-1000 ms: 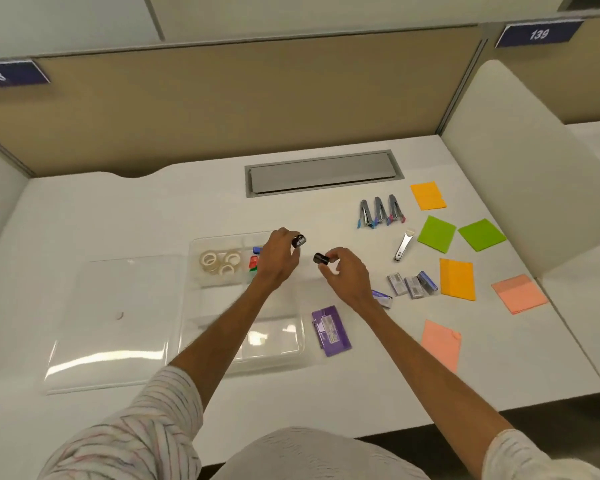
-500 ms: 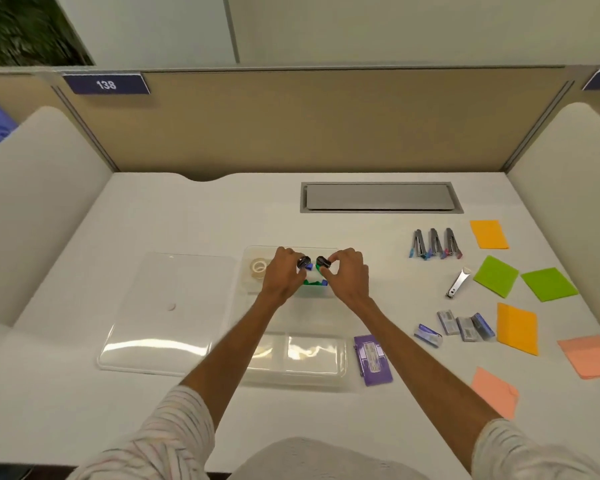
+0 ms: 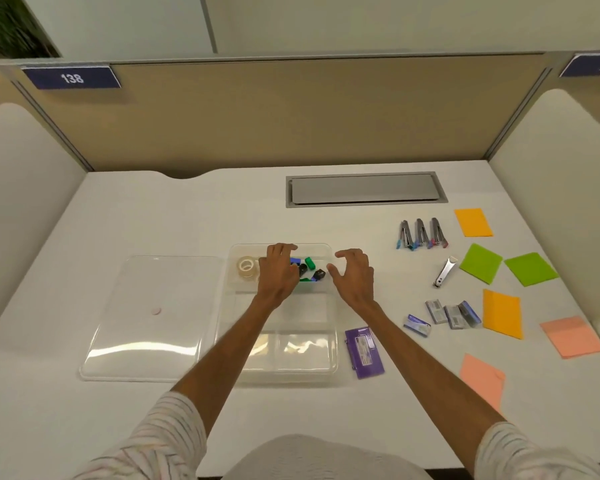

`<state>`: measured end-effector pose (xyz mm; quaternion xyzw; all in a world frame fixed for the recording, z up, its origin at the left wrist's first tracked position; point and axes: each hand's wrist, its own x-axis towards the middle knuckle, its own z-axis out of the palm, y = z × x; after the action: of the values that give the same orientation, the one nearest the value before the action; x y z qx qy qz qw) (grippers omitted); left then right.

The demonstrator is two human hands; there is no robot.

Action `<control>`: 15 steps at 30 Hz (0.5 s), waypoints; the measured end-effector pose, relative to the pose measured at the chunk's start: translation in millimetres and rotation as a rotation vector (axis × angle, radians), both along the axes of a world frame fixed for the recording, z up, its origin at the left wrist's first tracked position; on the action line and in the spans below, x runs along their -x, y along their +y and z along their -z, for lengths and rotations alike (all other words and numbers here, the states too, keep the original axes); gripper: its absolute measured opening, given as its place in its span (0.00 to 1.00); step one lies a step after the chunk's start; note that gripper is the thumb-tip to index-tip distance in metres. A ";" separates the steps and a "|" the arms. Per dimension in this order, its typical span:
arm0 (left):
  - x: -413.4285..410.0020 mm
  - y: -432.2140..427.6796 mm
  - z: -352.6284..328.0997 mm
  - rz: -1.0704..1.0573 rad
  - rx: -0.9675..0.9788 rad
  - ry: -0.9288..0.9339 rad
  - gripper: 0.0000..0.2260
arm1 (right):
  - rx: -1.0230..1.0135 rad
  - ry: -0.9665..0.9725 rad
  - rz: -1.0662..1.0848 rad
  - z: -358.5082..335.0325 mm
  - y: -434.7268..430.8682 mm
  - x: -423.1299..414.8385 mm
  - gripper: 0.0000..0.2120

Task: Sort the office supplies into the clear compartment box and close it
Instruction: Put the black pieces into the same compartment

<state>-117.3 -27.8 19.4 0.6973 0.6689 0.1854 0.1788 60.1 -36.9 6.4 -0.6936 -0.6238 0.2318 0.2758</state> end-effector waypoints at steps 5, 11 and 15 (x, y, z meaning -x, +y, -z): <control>-23.9 -7.0 -2.3 0.067 -0.029 -0.011 0.16 | 0.013 -0.003 0.045 0.1 -12.1 -12.8 0.14; -58.2 -19.8 -0.7 0.165 -0.060 -0.014 0.15 | 0.024 -0.020 0.106 -0.8 -30.9 -42.0 0.13; -79.8 -29.5 3.6 0.228 -0.056 0.035 0.14 | 0.039 -0.042 0.161 -0.9 -45.0 -66.4 0.13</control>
<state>-37.6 -57.3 15.8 0.7766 0.5830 0.1702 0.1674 126.5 -81.9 7.4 -0.7516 -0.5670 0.2064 0.2665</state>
